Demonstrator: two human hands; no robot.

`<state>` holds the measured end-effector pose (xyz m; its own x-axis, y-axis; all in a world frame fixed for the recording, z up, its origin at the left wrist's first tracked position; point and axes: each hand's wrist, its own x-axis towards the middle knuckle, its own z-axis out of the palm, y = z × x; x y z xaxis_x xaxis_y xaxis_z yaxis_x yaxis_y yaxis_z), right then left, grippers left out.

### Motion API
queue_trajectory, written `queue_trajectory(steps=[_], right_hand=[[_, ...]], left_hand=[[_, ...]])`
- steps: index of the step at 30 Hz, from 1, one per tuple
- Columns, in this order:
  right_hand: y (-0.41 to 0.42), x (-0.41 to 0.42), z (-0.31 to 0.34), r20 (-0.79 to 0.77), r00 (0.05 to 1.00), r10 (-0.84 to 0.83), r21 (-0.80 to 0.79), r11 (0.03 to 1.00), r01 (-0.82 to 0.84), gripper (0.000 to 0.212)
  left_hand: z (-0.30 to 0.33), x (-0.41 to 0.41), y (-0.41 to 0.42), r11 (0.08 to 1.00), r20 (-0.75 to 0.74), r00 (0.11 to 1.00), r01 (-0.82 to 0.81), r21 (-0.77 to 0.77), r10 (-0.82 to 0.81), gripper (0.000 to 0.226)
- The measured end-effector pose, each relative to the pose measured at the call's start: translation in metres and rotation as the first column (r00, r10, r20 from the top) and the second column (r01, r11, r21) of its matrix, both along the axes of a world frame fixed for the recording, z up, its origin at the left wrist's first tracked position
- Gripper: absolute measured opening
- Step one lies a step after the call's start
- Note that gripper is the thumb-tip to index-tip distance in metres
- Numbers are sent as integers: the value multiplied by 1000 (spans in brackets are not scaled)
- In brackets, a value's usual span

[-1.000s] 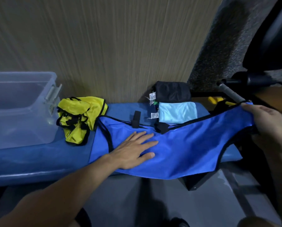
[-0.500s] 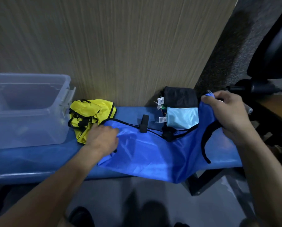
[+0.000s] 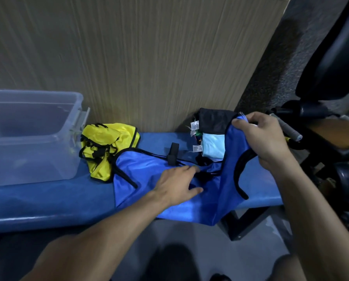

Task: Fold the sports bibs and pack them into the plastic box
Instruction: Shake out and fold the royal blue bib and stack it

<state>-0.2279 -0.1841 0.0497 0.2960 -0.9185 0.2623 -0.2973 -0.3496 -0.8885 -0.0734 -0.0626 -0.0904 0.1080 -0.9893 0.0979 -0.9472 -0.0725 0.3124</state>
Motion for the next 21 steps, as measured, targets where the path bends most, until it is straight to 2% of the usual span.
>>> queue_trajectory(steps=[3, 6, 11, 15, 18, 21], right_hand=[[-1, -11, 1, -9, 1000, -22, -8, 1000, 22, 26], [-2, -19, 2, -24, 999, -37, -15, 999, 37, 26], [-11, -33, -1, -32, 997, -64, -17, 998, 63, 23], [-11, -39, -4, -41, 997, -58, -24, 998, 57, 26], [-6, -39, -5, -21, 1000, -20, -4, 1000, 20, 28], [-2, -33, -7, -28, 1000, -2, 20, 1000, 3, 25]], left_hand=[[-2, -10, -21, 996, 4, 996, -85, -33, 85, 61], [-3, -17, -32, 992, 44, 991, -124, -36, 126, 46], [3, -6, -50, 975, -158, 979, -156, -159, 131, 21], [4, -1, -64, 941, -297, 931, -277, -195, 212, 10], [-7, -3, -77, 919, -535, 820, -350, -184, 205, 10], [-10, -8, -82, 923, -711, 682, -363, -125, 172, 38]])
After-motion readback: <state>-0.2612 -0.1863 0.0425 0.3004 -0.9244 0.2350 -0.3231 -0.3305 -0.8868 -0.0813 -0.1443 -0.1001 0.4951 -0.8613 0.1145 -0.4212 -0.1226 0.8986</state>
